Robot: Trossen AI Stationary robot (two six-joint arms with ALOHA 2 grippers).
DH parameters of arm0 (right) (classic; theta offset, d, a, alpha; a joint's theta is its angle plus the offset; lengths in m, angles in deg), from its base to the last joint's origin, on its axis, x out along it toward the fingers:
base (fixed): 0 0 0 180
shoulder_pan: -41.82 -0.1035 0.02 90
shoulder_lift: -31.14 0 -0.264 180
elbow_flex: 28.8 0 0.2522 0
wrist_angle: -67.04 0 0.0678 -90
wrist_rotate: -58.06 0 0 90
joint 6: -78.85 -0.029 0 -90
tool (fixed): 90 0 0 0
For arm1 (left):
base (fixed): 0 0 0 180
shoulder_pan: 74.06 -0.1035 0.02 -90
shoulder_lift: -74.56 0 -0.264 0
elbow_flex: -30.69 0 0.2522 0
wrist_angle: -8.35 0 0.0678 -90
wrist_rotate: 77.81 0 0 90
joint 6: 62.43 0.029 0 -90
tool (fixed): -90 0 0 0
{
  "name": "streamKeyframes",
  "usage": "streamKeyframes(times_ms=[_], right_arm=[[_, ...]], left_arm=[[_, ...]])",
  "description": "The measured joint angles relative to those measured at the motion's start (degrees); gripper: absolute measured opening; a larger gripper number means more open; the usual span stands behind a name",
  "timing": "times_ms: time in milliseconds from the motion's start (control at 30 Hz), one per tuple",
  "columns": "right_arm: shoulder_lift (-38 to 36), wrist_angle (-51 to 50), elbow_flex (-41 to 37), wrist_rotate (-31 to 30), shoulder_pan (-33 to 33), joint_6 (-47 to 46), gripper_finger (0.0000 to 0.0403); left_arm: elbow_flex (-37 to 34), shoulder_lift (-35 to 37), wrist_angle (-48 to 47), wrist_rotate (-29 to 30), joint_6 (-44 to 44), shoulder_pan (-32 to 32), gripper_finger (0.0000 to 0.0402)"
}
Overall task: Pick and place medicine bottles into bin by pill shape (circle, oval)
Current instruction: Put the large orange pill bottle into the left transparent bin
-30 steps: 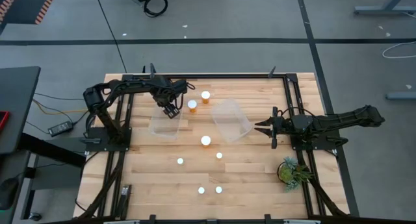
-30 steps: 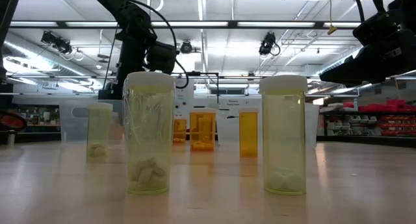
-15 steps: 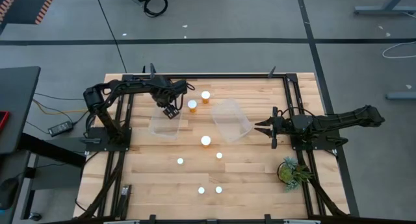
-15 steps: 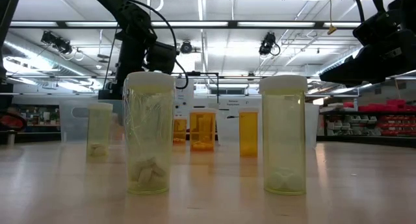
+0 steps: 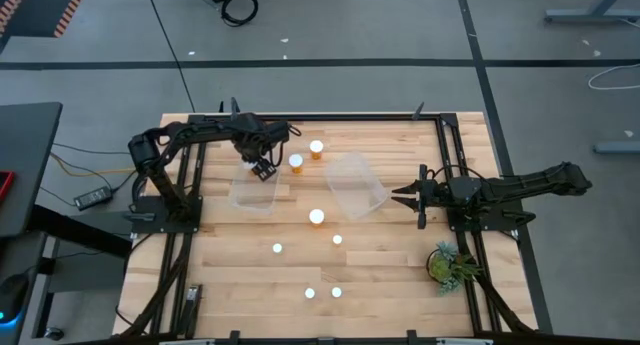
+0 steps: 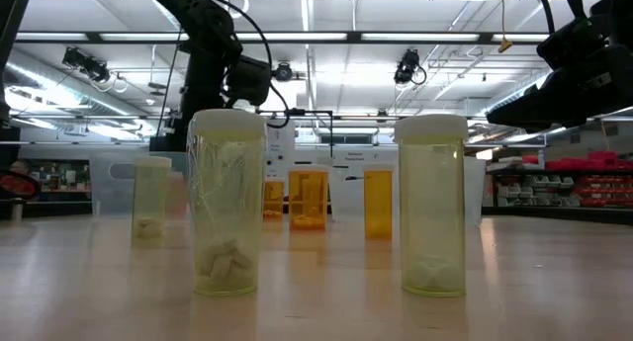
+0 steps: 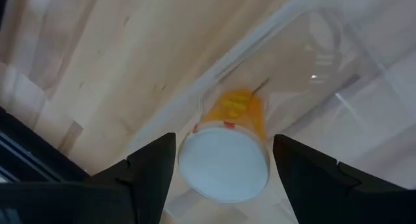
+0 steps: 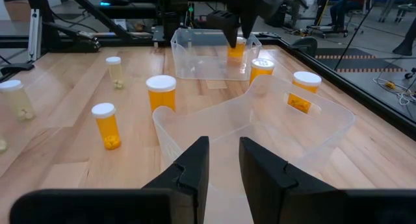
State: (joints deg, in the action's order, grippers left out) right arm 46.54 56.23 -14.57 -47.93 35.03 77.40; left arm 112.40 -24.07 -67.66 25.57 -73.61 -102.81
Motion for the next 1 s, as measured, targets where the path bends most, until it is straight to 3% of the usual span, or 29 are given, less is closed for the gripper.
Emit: streamKeyframes(times_ms=[633,1000], right_arm=[[0.0,0.0,0.0,0.0,0.0,0.0,0.0092],[0.0,0.0,0.0,0.0,0.0,0.0,0.0092]], left_arm=[[11.4,0.0,-4.7,-0.5,-0.1,2.2,0.0261],[12.8,0.0,5.9,-0.6,-3.3,6.0,0.0255]])
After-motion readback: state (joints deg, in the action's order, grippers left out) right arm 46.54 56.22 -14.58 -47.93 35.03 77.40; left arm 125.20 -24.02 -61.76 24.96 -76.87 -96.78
